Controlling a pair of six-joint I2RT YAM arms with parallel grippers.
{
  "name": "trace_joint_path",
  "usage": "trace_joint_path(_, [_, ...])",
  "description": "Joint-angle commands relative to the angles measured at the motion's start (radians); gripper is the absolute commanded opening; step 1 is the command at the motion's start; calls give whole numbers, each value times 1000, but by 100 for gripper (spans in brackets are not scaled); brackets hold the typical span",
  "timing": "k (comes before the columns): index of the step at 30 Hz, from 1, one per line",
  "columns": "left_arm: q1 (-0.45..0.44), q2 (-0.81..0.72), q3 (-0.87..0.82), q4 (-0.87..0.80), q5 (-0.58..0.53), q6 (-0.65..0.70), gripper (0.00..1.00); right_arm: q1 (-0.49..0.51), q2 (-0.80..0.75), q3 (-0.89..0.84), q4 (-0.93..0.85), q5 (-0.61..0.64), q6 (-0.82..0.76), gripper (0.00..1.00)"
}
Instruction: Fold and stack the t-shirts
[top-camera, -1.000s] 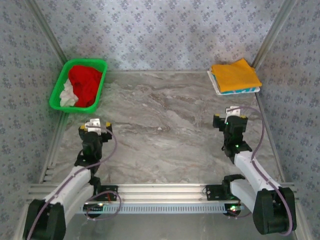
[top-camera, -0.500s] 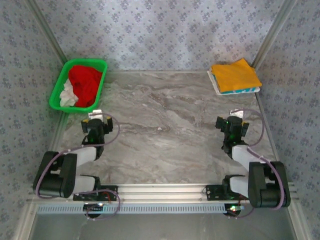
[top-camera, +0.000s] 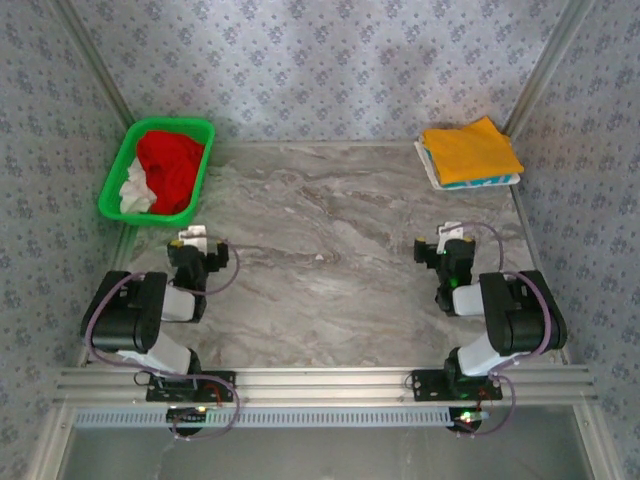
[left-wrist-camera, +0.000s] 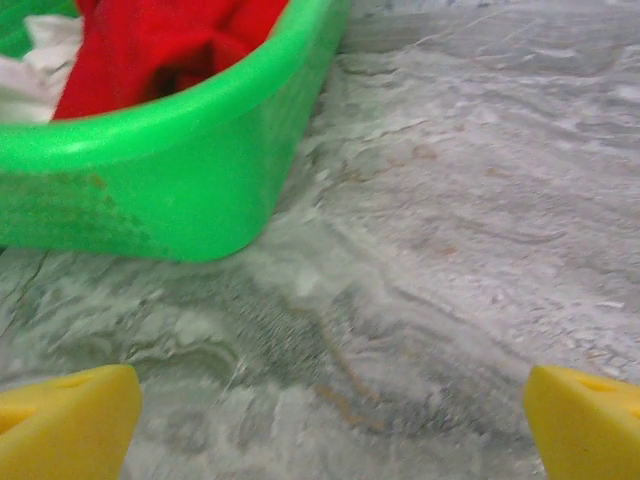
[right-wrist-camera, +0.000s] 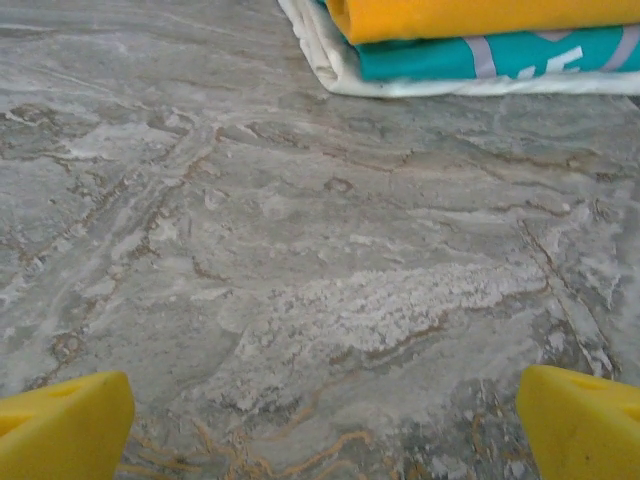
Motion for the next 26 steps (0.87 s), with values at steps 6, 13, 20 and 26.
trace_joint_path(6, [101, -4, 169, -214, 166, -62, 98, -85, 10, 113, -80, -153, 26, 100])
trace_joint_path(13, [99, -4, 168, -212, 163, -59, 98, -77, 8, 113, -82, -141, 20, 100])
trace_joint_path(20, [97, -3, 168, -213, 163, -59, 98, -83, 11, 120, -94, -152, 24, 100])
trace_joint_path(26, [97, -3, 168, -213, 163, -58, 98, -82, 7, 115, -86, -150, 23, 100])
